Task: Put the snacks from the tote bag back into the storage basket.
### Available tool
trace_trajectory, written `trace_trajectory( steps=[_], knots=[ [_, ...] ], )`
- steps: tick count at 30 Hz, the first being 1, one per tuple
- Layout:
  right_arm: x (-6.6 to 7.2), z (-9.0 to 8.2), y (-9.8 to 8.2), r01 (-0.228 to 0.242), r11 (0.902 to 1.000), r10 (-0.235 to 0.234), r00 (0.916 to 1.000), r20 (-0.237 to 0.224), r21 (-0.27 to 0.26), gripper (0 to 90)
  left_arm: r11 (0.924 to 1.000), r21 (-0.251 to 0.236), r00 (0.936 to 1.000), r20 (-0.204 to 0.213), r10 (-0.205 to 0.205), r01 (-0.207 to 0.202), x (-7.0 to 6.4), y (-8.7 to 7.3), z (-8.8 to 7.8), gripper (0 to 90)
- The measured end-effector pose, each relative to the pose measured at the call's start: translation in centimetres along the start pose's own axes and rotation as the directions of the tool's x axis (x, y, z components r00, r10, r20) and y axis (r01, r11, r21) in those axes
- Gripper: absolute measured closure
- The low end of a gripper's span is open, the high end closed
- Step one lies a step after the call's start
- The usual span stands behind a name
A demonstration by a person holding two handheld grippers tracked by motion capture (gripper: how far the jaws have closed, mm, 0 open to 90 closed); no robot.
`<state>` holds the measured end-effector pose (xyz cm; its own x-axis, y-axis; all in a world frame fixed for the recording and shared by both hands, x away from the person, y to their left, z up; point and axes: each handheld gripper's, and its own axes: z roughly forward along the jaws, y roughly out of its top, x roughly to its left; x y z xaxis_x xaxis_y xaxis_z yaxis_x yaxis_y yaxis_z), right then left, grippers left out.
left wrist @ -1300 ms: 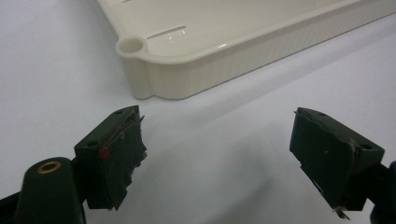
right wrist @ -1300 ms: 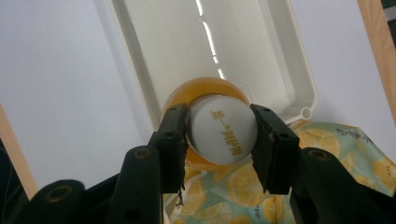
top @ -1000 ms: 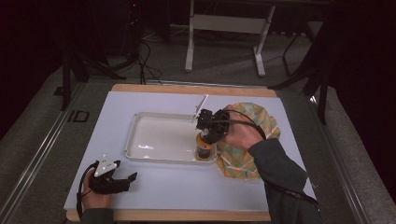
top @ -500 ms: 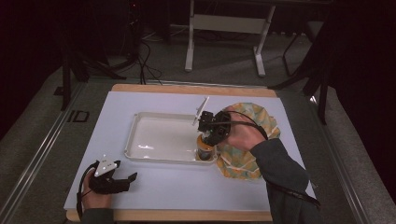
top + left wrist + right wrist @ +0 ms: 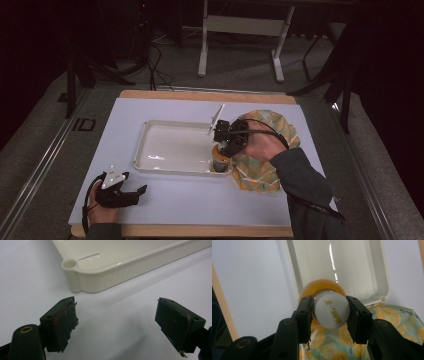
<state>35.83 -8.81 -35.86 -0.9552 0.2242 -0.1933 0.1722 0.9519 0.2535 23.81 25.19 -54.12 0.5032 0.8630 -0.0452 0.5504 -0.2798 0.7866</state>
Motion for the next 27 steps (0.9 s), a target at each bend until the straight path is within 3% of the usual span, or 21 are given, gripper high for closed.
trace_trajectory(
  steps=[16, 27],
  knots=[
    [-0.27, 0.08, 0.3, 0.007, 0.9998, -0.007, 0.9998, -0.018, 0.019, 58.5, 1.0, 0.005, 1.0, 0.001, 0.001, -0.001, 0.01, 0.02, 0.03, 17.7],
    [-0.74, 0.34, 0.35, -0.027, 0.9996, 0.027, 0.9994, -0.021, 0.009, 57.5, 1.0, 0.006, 1.0, 0.0, 0.001, -0.001, 0.01, 0.02, 0.03, 17.7]
  ],
)
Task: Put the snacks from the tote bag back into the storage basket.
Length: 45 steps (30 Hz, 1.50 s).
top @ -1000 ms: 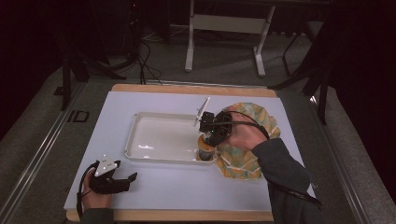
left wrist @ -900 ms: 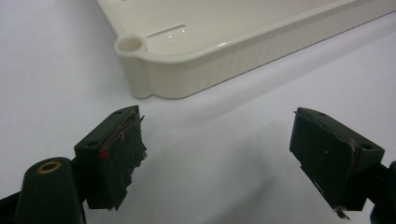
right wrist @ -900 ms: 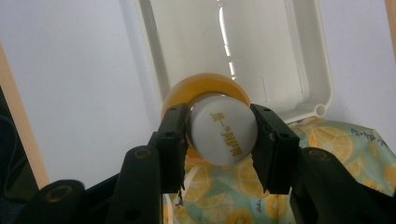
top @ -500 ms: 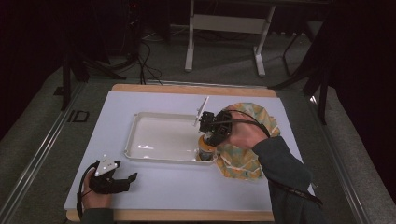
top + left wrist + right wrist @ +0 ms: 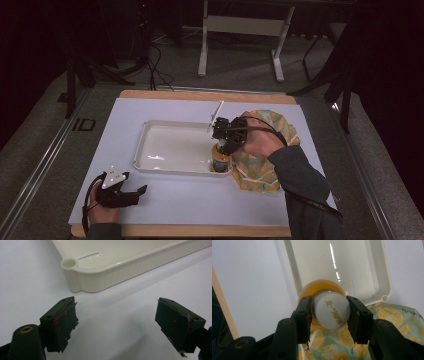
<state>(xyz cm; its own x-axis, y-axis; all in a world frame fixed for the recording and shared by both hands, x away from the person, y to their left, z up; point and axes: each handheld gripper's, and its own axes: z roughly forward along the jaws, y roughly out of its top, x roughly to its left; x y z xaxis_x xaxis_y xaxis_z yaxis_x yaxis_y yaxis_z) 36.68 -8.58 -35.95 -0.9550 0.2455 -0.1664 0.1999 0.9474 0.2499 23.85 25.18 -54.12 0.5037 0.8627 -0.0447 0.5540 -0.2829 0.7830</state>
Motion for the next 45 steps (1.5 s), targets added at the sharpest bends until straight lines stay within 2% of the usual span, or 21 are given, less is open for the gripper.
trace_trajectory(
  steps=[10, 26, 37, 45],
  knots=[
    [-0.1, 0.3, -0.1, -0.014, 0.9992, 0.014, 0.9999, 0.006, -0.037, 47.9, 1.0, -0.001, 1.0, 0.001, 0.0, 0.0, 0.0, 0.0, 0.0, 17.7],
    [-0.1, -0.2, -0.4, -0.035, 0.9943, 0.04, 0.9983, 0.043, -0.101, 43.2, 1.0, -0.002, 1.0, 0.0, 0.001, -0.001, 0.0, 0.0, 0.0, 17.7],
    [0.0, -1.8, -0.5, -0.041, 0.986, 0.051, 0.997, 0.059, -0.162, 43.1, 1.0, -0.003, 1.0, 0.0, 0.0, 0.0, 0.0, 0.0, 0.0, 17.7],
    [-0.3, -2.8, -1.2, -0.052, 0.9797, 0.065, 0.9958, 0.064, -0.193, 43.0, 1.0, -0.004, 1.0, -0.001, -0.001, 0.001, 0.0, 0.0, 0.0, 17.6]
  ],
)
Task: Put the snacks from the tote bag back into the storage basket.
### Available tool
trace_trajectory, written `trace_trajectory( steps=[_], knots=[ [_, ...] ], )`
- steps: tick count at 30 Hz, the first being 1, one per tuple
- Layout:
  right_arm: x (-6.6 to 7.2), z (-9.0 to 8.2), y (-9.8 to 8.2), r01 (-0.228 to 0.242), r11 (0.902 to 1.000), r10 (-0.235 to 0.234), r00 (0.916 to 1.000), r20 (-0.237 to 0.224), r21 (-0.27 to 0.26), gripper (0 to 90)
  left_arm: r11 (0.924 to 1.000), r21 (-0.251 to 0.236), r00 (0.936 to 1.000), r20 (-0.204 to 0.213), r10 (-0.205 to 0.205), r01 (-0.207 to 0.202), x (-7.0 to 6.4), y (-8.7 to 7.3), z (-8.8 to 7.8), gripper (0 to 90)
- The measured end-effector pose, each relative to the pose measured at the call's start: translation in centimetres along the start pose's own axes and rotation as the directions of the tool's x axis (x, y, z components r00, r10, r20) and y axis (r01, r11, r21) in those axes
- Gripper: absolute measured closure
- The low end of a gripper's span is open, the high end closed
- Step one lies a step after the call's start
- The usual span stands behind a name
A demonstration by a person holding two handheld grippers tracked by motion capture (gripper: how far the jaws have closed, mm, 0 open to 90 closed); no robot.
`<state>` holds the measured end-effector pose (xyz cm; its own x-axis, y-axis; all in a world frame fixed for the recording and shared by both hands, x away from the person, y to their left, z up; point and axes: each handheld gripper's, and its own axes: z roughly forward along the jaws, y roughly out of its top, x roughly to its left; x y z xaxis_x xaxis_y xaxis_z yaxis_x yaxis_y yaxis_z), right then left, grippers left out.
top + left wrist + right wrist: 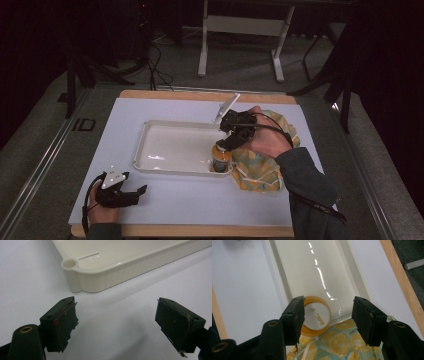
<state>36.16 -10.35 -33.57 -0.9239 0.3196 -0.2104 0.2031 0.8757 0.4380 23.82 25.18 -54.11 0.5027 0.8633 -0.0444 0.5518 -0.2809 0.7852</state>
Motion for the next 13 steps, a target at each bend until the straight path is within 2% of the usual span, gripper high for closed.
trace_trajectory(
  steps=[7, 13],
  knots=[
    [-0.5, -0.6, -1.2, -0.025, 0.9995, 0.026, 0.9996, 0.011, -0.021, 42.9, 1.0, 0.003, 1.0, 0.0, -0.002, 0.002, 0.0, 0.0, 0.0, 17.7],
    [-1.0, -0.8, -4.1, -0.069, 0.9966, 0.071, 0.9968, 0.036, -0.045, 43.2, 1.0, -0.002, 1.0, -0.003, -0.008, 0.008, 0.1, 0.0, 0.0, 17.6]
  ],
)
